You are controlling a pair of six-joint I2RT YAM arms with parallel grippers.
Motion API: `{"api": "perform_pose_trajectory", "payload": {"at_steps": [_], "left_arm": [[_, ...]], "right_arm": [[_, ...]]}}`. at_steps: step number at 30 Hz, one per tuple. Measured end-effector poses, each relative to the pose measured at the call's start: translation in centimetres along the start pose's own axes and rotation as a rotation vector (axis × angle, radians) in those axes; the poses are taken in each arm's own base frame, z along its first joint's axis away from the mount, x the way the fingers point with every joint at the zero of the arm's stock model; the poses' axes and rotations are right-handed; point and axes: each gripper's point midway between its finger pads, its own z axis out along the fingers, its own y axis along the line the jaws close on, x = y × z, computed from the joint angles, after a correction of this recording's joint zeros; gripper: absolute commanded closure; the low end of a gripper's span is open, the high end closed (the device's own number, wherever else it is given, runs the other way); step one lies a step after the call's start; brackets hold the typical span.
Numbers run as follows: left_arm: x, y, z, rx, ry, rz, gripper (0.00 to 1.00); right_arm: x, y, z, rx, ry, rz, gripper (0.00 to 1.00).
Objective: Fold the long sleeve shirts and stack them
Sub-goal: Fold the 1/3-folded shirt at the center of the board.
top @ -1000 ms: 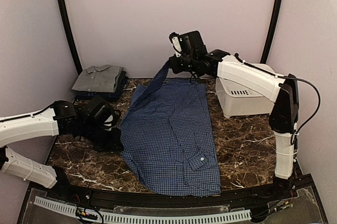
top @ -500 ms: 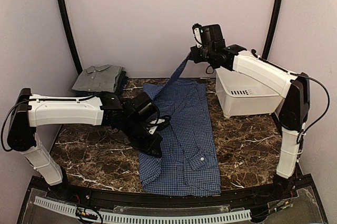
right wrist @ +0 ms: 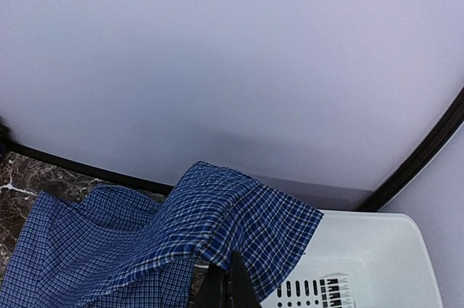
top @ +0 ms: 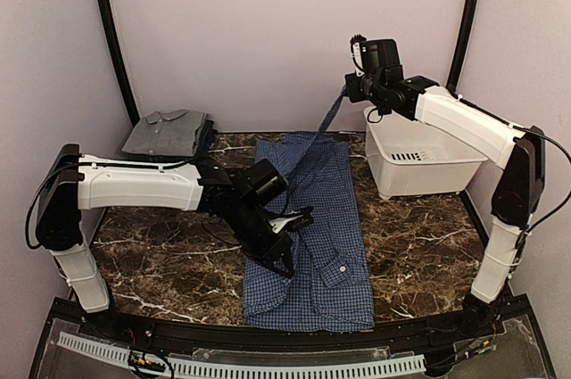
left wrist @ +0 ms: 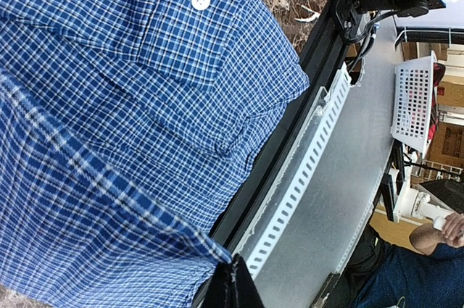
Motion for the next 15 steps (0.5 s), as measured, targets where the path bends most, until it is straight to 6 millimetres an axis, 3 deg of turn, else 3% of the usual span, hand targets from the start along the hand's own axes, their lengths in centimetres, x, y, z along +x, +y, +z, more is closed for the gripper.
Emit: {"api": "perform_pose_trajectory", "payload": {"at_steps": [15], "left_arm": [[0.5, -0.4, 1.3, 0.067, 0.062, 0.003, 1.0]], "right_arm": [[1.1, -2.2, -1.9, 0.065, 0.003, 0.001, 1.0]]}}
